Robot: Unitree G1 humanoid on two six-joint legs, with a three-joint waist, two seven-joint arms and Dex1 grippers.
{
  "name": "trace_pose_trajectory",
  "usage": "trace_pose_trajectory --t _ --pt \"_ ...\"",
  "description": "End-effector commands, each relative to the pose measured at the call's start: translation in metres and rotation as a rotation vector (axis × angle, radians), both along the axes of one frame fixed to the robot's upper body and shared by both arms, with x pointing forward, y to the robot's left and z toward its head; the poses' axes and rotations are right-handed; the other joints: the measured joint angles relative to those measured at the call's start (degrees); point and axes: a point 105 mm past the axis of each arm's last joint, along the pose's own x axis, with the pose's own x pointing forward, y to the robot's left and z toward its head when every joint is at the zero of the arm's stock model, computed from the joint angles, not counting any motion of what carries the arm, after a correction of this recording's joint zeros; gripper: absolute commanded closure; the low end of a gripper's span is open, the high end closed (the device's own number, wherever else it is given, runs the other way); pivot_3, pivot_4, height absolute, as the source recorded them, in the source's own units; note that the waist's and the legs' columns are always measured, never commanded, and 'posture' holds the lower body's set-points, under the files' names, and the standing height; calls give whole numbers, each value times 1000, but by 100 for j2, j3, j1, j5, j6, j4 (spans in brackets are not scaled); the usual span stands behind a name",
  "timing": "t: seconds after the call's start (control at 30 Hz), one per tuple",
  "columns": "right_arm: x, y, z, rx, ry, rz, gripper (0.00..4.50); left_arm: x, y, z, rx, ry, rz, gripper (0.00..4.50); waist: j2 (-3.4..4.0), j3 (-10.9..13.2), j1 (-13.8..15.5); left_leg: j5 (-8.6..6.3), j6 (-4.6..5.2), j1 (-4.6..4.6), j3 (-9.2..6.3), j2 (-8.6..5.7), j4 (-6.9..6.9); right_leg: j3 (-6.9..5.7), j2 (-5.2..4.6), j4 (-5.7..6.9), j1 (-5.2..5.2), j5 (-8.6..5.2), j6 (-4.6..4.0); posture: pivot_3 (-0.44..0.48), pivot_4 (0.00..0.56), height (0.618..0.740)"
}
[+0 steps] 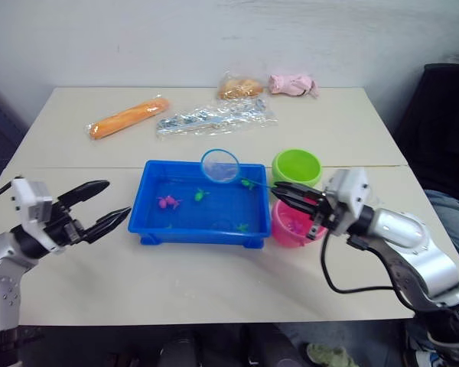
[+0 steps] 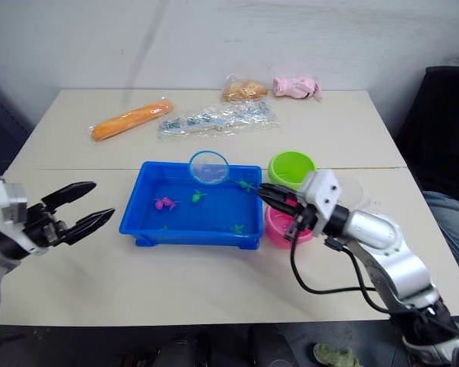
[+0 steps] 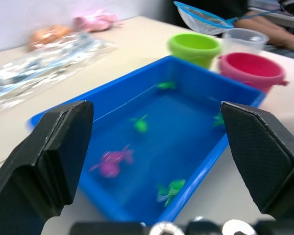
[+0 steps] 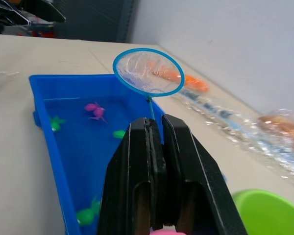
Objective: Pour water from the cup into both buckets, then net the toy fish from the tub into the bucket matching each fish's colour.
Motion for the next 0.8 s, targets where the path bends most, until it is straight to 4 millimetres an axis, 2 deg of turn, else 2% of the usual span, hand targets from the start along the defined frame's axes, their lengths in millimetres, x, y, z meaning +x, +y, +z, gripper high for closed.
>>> trace_pose_trajectory --t 0.03,0.17,0.2,0.37,0.57,0.63,0.8 --pt "6 6 2 -25 16 -21 4500 -12 3 7 -12 -39 36 58 -3 -2 31 -4 5 -3 0 0 -1 -2 -2 -7 1 0 0 0 150 740" --pt "4 18 -1 -61 49 25 4500 -22 14 -9 6 4 140 58 -3 -2 66 -14 9 -18 -4 -1 -3 -9 -4 -37 -2 0 0 0 150 740" --pt "2 22 -3 -114 49 49 4500 -24 16 -11 -2 6 151 58 -3 -2 66 -15 9 -18 -4 -1 -6 -9 -4 -40 -2 0 0 0 150 740" --pt "11 40 -3 -199 86 88 4500 -27 19 -7 -20 -2 150 58 -3 -2 37 -14 8 -18 -7 0 -4 -13 -2 -33 -4 1 -1 0 150 740" --pt "28 68 -2 -279 25 118 4500 -25 15 0 9 -3 104 58 -3 -2 -64 -13 6 -18 -9 0 -3 -17 -2 -29 -4 2 -3 0 150 740" --pt "32 73 -7 -321 21 118 4500 -24 14 2 22 -4 94 58 -3 -2 -73 -13 6 -18 -8 0 -6 -18 -2 -32 -4 2 -3 0 150 740" --pt "43 79 -3 -355 -47 104 4500 -22 11 4 43 -4 77 58 -3 -2 -76 -13 6 -53 -9 0 2 -21 -3 -33 -36 2 -3 0 150 740"
